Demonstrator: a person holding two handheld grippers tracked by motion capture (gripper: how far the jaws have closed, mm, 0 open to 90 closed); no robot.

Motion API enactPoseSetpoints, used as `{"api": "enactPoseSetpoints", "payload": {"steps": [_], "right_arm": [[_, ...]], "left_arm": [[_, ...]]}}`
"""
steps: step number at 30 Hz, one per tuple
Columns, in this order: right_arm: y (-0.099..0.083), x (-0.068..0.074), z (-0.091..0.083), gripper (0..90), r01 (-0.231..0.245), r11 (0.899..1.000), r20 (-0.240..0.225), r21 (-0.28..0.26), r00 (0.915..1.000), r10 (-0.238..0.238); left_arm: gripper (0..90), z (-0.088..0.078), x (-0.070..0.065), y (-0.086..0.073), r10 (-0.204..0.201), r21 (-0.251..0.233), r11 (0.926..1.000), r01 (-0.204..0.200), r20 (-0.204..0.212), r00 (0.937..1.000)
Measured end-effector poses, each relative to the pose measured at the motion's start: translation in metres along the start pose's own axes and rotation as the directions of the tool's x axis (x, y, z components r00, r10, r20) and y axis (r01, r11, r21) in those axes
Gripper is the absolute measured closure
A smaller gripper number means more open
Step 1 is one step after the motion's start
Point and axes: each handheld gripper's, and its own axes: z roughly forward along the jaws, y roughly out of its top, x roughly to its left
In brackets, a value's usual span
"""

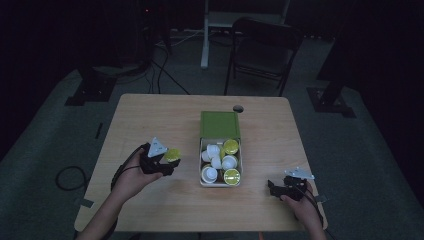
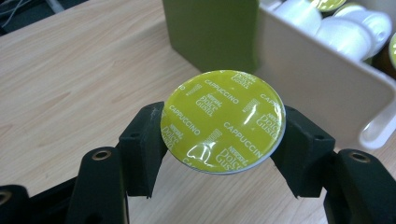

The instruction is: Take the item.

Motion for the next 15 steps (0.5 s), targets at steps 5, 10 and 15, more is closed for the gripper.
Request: {"api": "enactPoseSetpoints", "payload": {"steps": [5,10,15], "right_arm": [[0.0,0.0,0.0,11.2,-0.001,1.0,0.0,0.0,1.0,0.001],[0.0,0.0,0.0,11.2,0.0,1.0,0.0,0.0,1.0,0.0],[0.0,0.0,0.0,11.2,0.0,1.0,0.0,0.0,1.0,0.0]], "left_arm": [[39.2,-0.003,0.005,-0.011,-0.025,0.0,0.9997,0.025,-0.006,0.9997],[39.2,-0.005,0.009,-0.024,-0.041,0.011,0.9991,0.041,-0.013,0.9991],[39.2,-0.008,0.014,-0.036,-0.058,0.018,0.9981,0.059,-0.026,0.998]]}}
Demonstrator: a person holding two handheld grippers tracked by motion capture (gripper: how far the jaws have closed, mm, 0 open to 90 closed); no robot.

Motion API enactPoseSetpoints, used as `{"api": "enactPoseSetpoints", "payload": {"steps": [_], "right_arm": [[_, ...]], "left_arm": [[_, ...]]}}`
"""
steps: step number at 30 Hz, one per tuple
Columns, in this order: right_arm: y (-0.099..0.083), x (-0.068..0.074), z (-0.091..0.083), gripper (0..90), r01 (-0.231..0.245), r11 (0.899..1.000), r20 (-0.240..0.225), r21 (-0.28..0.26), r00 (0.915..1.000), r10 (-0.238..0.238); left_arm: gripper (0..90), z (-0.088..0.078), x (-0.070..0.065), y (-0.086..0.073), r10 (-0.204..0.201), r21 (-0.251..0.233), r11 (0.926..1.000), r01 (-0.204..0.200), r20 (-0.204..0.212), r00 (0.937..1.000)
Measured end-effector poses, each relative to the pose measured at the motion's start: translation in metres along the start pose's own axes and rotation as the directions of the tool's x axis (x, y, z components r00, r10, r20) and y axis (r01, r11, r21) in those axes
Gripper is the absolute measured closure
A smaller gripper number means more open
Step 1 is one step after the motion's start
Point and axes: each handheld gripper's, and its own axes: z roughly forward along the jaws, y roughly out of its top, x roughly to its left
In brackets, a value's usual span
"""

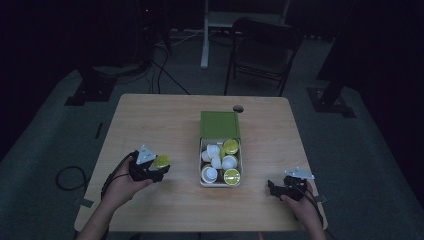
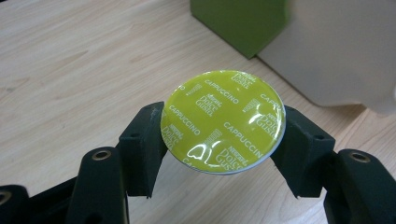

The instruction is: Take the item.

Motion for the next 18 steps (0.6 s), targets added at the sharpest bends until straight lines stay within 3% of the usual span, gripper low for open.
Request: {"api": "enactPoseSetpoints", "payload": {"steps": [18], "right_arm": [[0.0,0.0,0.0,11.2,0.0,1.0,0.0,0.0,1.0,0.0]], "left_arm": [[39.2,-0.003,0.013,-0.039,-0.064,0.027,0.9975,0.065,-0.027,0.9975]]}}
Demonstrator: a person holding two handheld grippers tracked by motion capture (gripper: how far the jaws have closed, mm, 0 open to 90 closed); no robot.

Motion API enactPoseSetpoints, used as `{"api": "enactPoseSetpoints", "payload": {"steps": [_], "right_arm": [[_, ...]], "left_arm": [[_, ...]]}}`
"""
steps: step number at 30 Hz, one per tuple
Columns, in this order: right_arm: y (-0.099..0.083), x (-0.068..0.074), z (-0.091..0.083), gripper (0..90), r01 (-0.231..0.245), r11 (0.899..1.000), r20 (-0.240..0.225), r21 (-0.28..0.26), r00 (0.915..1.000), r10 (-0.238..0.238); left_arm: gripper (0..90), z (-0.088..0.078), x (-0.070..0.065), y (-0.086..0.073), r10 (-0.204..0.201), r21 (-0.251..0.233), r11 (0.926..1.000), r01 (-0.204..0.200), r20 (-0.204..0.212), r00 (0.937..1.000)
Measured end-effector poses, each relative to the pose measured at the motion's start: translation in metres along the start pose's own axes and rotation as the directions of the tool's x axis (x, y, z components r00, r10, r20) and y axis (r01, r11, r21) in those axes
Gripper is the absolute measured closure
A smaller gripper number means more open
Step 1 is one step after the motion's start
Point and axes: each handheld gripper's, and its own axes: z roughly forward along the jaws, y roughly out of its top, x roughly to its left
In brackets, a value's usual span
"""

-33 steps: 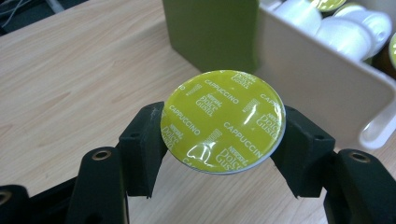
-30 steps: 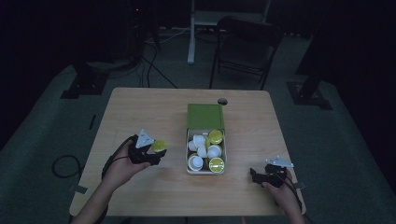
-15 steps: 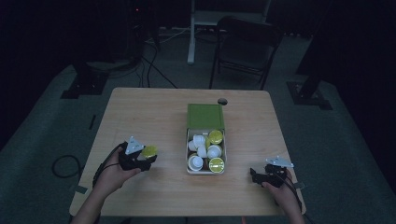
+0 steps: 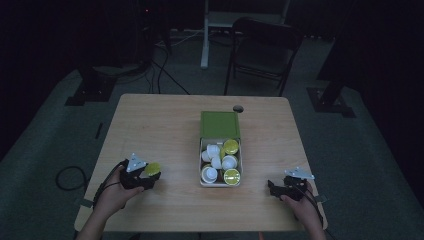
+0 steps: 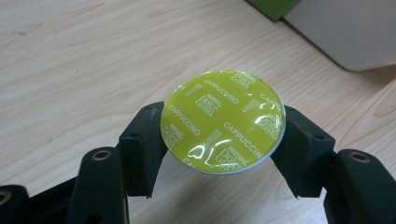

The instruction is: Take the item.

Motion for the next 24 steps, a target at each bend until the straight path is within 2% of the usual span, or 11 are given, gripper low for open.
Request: {"api": "enactPoseSetpoints", "payload": {"steps": [13,18,24], "right_arm": [[0.0,0.0,0.0,11.2,0.0,1.0,0.0,0.0,1.0,0.0],[0.0,0.0,0.0,11.2,0.0,1.0,0.0,0.0,1.0,0.0],[0.0,0.0,0.0,11.2,-0.001,1.0,0.0,0.0,1.0,0.001]], "left_arm": [[39.2,-0.007,0.011,-0.022,-0.047,0.013,0.9988,0.047,-0.022,0.9987],[39.2,-0.013,0.02,-0.031,-0.08,0.019,0.9965,0.081,-0.046,0.9957],[39.2,-0.018,0.025,-0.037,-0.095,0.019,0.9952,0.096,-0.059,0.9938]]}}
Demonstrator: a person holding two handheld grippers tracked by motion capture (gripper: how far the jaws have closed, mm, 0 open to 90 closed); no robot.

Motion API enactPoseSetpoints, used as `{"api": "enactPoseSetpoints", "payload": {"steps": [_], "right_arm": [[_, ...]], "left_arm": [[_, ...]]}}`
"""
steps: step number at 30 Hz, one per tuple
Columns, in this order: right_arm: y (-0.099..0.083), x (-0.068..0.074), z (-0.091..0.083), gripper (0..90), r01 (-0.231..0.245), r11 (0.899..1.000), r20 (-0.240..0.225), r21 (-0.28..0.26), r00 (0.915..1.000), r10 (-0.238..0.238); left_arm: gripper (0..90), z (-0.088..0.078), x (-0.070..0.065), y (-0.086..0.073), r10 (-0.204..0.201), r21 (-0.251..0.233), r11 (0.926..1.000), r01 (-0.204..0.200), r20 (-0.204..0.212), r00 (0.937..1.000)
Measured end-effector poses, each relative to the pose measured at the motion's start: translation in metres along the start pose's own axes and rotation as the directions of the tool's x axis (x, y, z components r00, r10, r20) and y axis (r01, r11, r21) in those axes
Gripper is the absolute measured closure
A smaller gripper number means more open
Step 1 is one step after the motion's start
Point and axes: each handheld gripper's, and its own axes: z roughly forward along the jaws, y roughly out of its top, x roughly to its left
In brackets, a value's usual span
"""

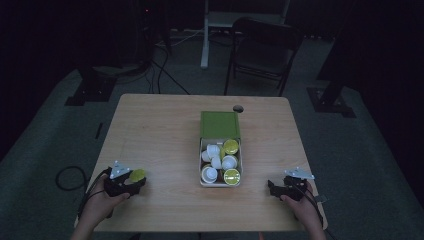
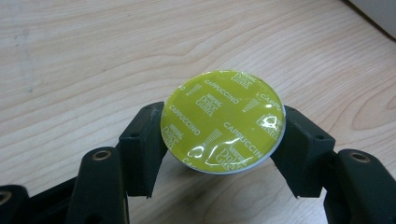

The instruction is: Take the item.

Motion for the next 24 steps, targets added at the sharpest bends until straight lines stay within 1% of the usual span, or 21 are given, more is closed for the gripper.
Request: {"api": "enactPoseSetpoints", "payload": {"steps": [2,6,7,8,17,24], "right_arm": [[0.0,0.0,0.0,11.2,0.001,1.0,0.0,0.0,1.0,-0.001],[0.0,0.0,0.0,11.2,0.0,1.0,0.0,0.0,1.0,0.0],[0.0,0.0,0.0,11.2,0.001,1.0,0.0,0.0,1.0,-0.001],[0.0,0.0,0.0,11.2,0.001,1.0,0.0,0.0,1.0,-0.001],[0.0,0.0,0.0,11.2,0.001,1.0,0.0,0.0,1.0,-0.001],[0.0,0.0,0.0,11.2,0.001,1.0,0.0,0.0,1.0,-0.001]], "left_arm": [[39.2,-0.001,0.003,-0.003,-0.011,0.0,0.9999,0.011,-0.007,0.9999],[39.2,-0.002,0.005,-0.006,-0.014,0.006,0.9999,0.014,-0.013,0.9998],[39.2,-0.002,0.006,-0.007,-0.026,0.005,0.9997,0.026,-0.01,0.9996],[39.2,-0.002,0.006,-0.008,-0.027,0.003,0.9996,0.027,-0.011,0.9996],[39.2,-0.003,0.012,-0.013,-0.024,0.01,0.9997,0.024,-0.027,0.9994],[39.2,-0.002,0.016,-0.02,-0.039,0.021,0.999,0.04,-0.03,0.9988]]}}
